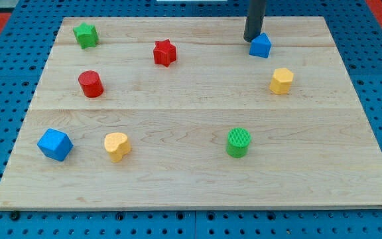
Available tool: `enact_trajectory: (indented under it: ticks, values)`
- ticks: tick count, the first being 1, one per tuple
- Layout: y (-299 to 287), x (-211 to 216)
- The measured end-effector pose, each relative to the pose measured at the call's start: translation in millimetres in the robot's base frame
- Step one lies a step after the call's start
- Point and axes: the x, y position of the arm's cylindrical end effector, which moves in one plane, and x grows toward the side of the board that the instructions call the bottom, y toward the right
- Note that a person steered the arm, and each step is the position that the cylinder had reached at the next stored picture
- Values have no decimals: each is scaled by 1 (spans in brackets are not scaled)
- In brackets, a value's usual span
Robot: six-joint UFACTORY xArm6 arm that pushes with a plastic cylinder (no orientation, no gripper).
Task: Push the blue triangle closer to the yellow hexagon
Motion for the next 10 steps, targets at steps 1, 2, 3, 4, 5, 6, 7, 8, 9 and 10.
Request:
enact_trajectory:
  ticks: [1, 2, 3, 4, 5, 6, 7, 8, 9, 10]
  values:
    - [13, -7]
    - [13, -8]
    - [13, -5]
    - [17, 16]
    - [17, 23]
    - [17, 23]
    - [17, 45]
    - [17, 46]
    - [6, 31]
    - [-38, -14]
